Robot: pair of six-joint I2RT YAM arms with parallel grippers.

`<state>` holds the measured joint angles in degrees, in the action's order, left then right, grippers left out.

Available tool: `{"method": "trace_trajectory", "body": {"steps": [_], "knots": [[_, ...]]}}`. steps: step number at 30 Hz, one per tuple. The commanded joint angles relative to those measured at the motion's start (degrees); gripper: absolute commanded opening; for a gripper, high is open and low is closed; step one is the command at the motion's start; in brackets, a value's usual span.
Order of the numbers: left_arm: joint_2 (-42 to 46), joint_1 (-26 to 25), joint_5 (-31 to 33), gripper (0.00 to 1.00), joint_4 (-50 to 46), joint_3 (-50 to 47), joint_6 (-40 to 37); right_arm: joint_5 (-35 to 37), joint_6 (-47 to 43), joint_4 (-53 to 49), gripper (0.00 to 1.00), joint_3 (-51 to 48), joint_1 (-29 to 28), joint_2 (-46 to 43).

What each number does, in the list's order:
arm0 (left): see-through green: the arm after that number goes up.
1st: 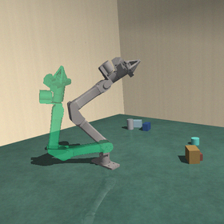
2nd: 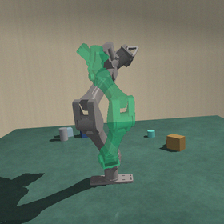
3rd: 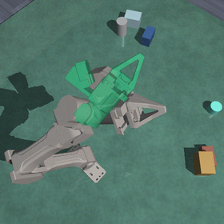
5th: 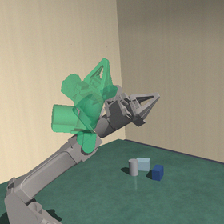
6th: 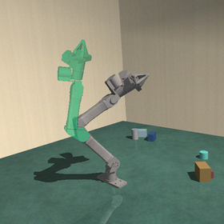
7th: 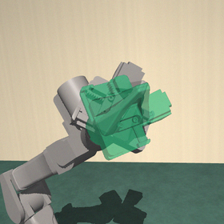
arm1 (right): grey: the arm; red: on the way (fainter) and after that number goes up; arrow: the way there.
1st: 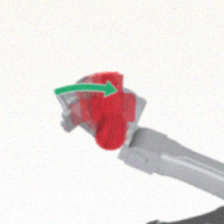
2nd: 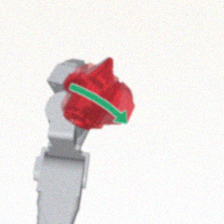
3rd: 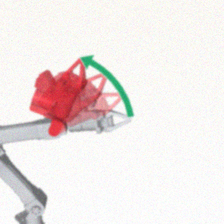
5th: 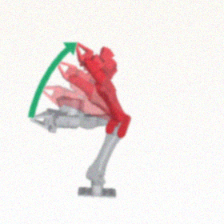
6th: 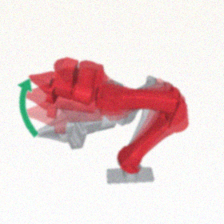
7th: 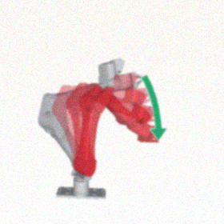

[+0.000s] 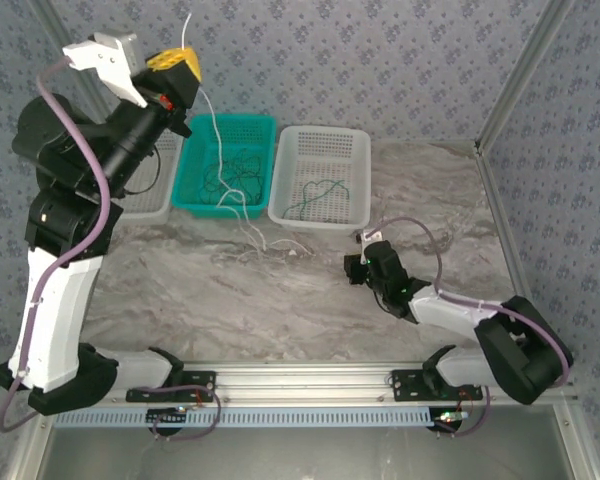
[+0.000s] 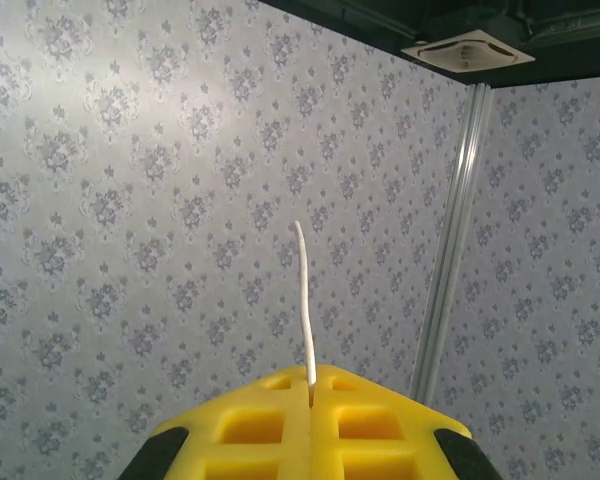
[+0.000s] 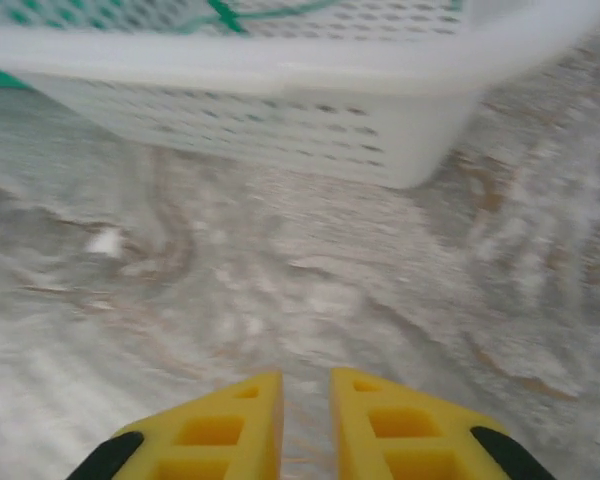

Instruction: Untangle the cables

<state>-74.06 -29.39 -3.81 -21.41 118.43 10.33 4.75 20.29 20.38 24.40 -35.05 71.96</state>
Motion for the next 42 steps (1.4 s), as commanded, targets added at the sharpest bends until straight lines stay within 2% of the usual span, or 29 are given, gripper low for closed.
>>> {"method": "trace_trajectory", "body": {"steps": [1,3,8,9,14,17,19,20,22,25,27,31,33,37,42], "knots": [[-2.26,0.78,-4.02,0.0,-5.16,2.59,0.25,-16.19,-1.49,5.15,0.4,2.28,-1.44,-6.15],[-2.36,0.83,-4.67,0.0,-5.19,2.73,0.86,-18.37,-1.83,5.99,0.58,5.99,-4.07,-7.27],[-1.44,0.83,-5.76,0.0,-4.18,-0.23,3.05,-14.59,-1.84,12.99,0.85,15.96,-10.75,-2.41],[-1.2,0.85,-6.1,0.0,-3.96,-0.99,3.64,-14.05,-2.08,14.44,0.99,17.54,-11.56,-1.05],[0.23,0.82,-8.36,0.0,-1.64,-5.18,7.25,-17.19,-7.82,17.19,1.0,28.77,-14.38,8.69],[0.43,0.78,-9.33,0.0,-0.58,-6.11,8.99,-18.16,-12.11,22.14,1.0,33.91,-16.32,15.34],[0.53,0.81,-9.66,0.0,0.26,-6.38,10.09,-16.8,-14.73,23.96,0.96,38.06,-17.24,20.13],[0.57,0.8,-9.86,0.0,0.47,-6.37,10.4,-15.32,-16.68,24.13,0.89,39.7,-17.69,22.54],[0.66,0.83,-9.82,0.0,0.32,-6.38,10.59,-7.89,-20.67,24.12,0.75,42.59,-18.62,25.88],[1.32,0.88,-8.94,0.0,-0.65,-5.78,9.83,0.33,-20.49,24.74,0.51,43.41,-18.18,30.78],[1.72,0.88,-8.03,0.0,-1.74,-4.85,8.72,-0.16,-19.58,24.66,0.44,42.7,-17.47,32.13],[2.56,0.84,-5.7,0.0,-3.31,-2.83,6.25,-0.69,-17.4,24.72,0.12,38.02,-16.98,32.61],[2.78,0.96,-4.36,0.0,-4.09,-1.62,4.73,-1.61,-16.63,24.14,0.09,35.21,-16.9,31.55],[1.84,1.99,-1.88,0.0,-6.42,2.48,0.96,-1.67,-14.59,21.1,0.12,29.27,-16.9,29.2],[-5.25,8.22,-1.84,0.0,-13.12,15.27,-0.75,-0.17,-10.44,16.91,0.12,19.02,-16.74,22.23]]}}
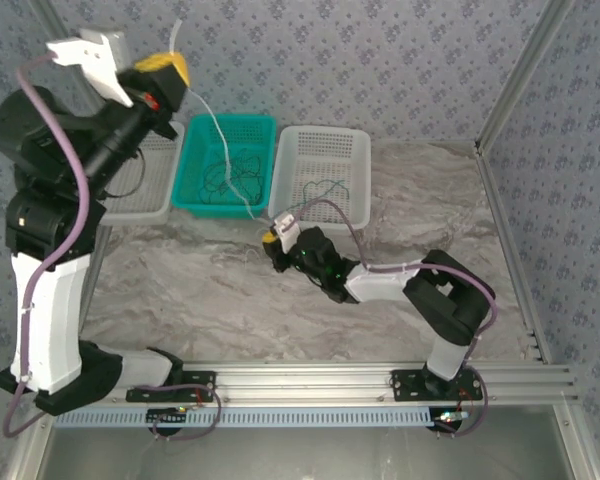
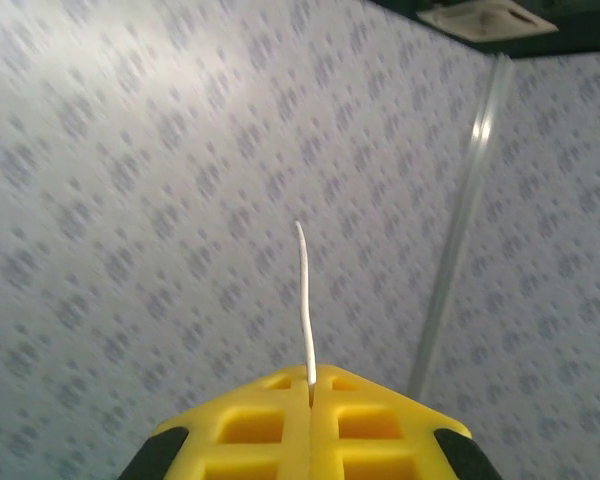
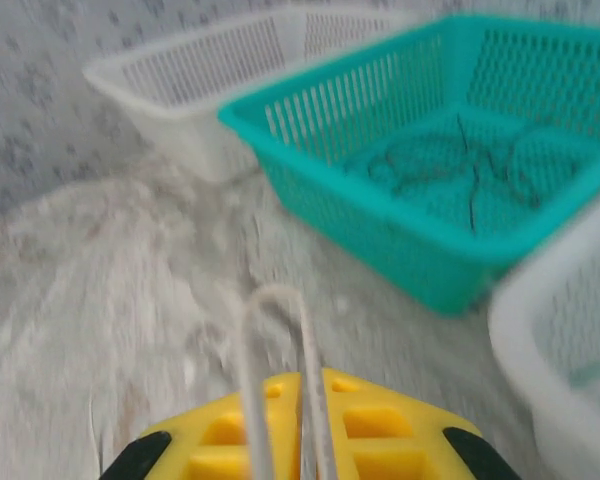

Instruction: Untangle the cables

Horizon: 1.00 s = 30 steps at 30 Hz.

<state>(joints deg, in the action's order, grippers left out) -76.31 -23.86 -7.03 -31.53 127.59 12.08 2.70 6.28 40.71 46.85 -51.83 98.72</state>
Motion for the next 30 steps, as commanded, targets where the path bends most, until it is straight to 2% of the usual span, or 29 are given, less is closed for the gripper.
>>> {"method": "trace_trajectory", "body": {"steps": [1,4,8,10,14,24,30], "knots": [[-5.6,4.87,1.0,0.0,-4.74,10.2,-2.38,2.19,4.42,-5.73,0.13,-5.35,0.0,-6.74],[-7.96,10.08,1.51,0.0,-0.46,11.76,-2.82,3.37,5.48,-13.2,0.12,-9.94,0.07,-12.16],[-13.7,16.65,-0.78,0.0,-0.14,18.89,-0.16,4.18,6.18,-20.32,0.1,-14.74,0.84,-20.05],[-16.56,19.07,-2.73,0.0,1.64,21.59,1.24,4.0,6.2,-24.91,0.1,-14.95,1.62,-24.14],[-21.46,23.94,-2.77,0.0,3.76,25.87,2.15,3.74,6.32,-32.94,0.1,-13.63,3.32,-30.09],[-30.17,39.03,-6.55,0.0,11.48,25.22,10.27,8.31,11.09,-41.94,0.06,-14.13,3.84,-41.64],[-35.41,41.93,-8.01,0.0,11.29,19.29,13.31,12.25,13.31,-45.85,0.04,-13.63,3.88,-46.3]]}}
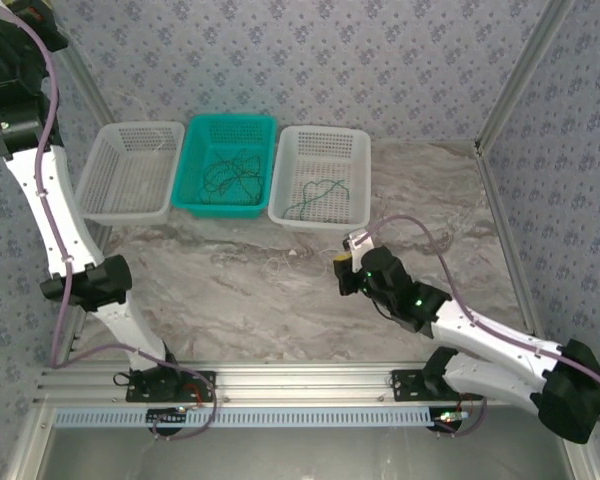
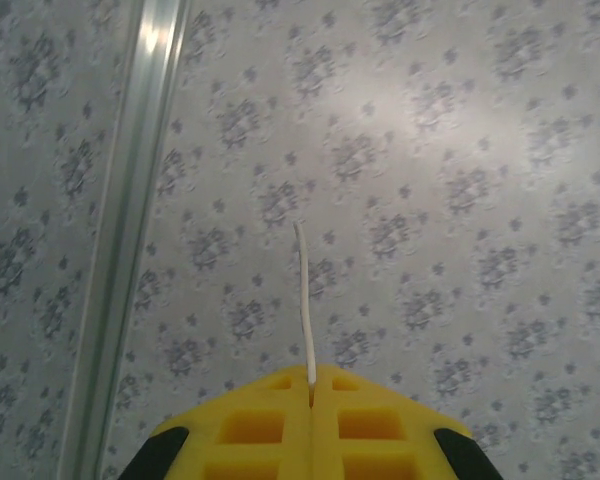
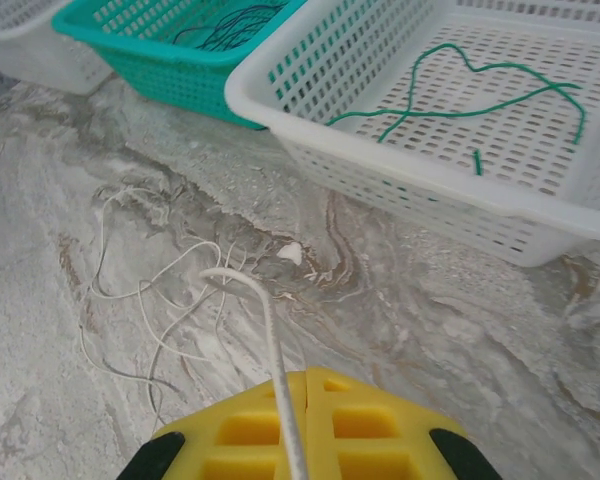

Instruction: Untangle the cables

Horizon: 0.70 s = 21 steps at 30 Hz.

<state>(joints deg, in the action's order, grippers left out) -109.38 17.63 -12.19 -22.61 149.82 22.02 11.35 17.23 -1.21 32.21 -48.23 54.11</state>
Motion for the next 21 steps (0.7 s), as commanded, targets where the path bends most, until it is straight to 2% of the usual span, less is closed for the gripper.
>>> {"method": "trace_trajectory", "body": {"steps": [1,4,7,8,11,13,15,21], "knots": [[-3.17,0.39,-3.93,0.0,2.86,-4.28,3.94,3.99,2.45,-4.37,0.04,1.1,0.36,-2.1],[-6.33,0.31,-4.4,0.0,1.68,-7.93,4.96,5.0,2.71,-5.67,0.04,1.88,0.43,-2.66],[-9.53,0.31,0.2,0.0,-4.54,-10.76,4.43,5.52,3.71,-6.63,0.04,2.61,0.48,-2.72],[-10.73,0.33,1.75,0.04,-6.73,-11.87,4.35,5.6,3.98,-6.47,0.04,2.78,0.49,-2.71],[-11.8,0.36,3.84,0.34,-9.87,-16.38,4.19,5.87,4.46,-5.73,0.04,2.99,0.44,-2.78],[-9.65,0.3,3.86,0.51,-7.49,-22.17,5.23,6.28,4.28,-5.31,0.04,3.23,0.56,-2.45],[-4.5,0.3,3.33,0.63,-1.07,-30.97,7.73,6.83,4.08,-5.23,0.04,3.83,0.79,-1.87],[14.14,-0.77,-1.2,0.67,15.75,-53.45,15.03,2.92,2.95,-5.52,0.02,6.52,2.44,0.3]]}}
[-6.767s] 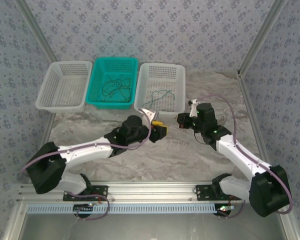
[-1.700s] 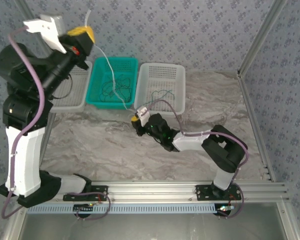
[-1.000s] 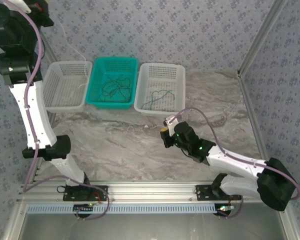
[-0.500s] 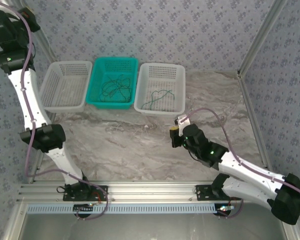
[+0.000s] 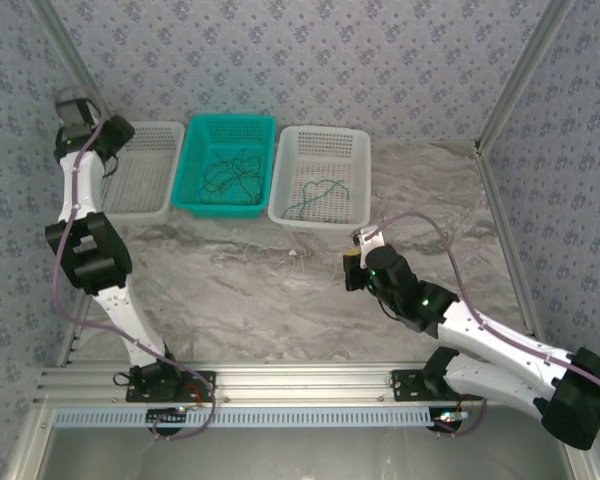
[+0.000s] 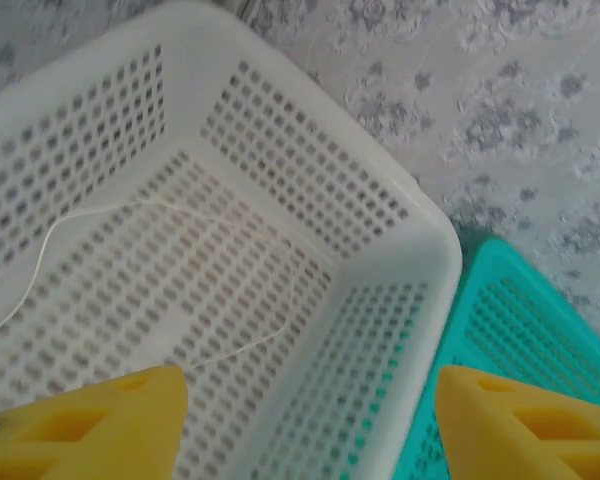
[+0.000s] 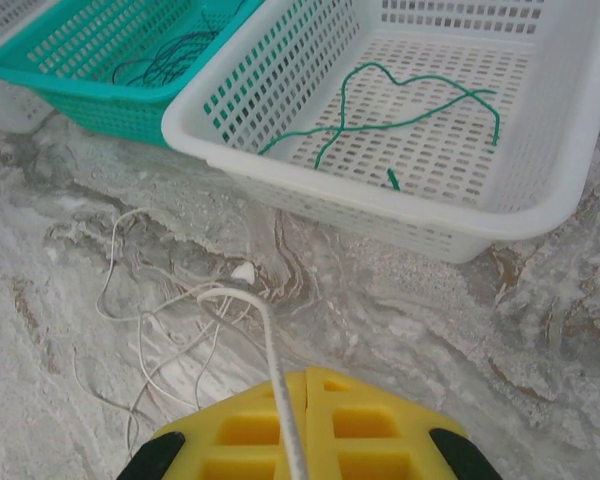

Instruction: Untangle the cables

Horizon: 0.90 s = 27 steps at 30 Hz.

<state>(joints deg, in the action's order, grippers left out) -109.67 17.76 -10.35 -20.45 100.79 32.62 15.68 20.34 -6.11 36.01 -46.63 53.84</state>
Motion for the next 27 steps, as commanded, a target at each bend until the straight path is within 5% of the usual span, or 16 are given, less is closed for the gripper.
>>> {"method": "trace_trajectory", "body": {"steps": [1,4,8,17,22,27], "knots": [[18.23,-1.72,-3.82,0.68,16.45,-8.3,5.01,-2.32,-0.36,-0.41,0.0,3.0,1.2,0.6],[29.14,-7.22,-5.49,0.76,24.96,-19.99,1.89,-5.76,-1.32,0.81,0.0,3.62,2.72,0.88],[38.42,-20.38,-8.83,0.88,24.5,-27.77,-13.32,-10.64,-3.32,1.01,0.0,5.68,5.06,1.43],[43.36,-46.34,-27.02,0.94,18.49,-38.13,-35.86,-19.67,-5.59,2.44,0.0,11.21,9.34,1.36],[39.19,-57.02,-19.85,0.94,29.55,-45.13,-35.75,-21.49,-4.5,2.36,0.0,13.51,10.17,1.35],[29.54,-61.29,-14.04,0.95,46.8,-48.56,-29.36,-23.46,-1.68,3.68,0.0,14.52,10.33,0.11]]}}
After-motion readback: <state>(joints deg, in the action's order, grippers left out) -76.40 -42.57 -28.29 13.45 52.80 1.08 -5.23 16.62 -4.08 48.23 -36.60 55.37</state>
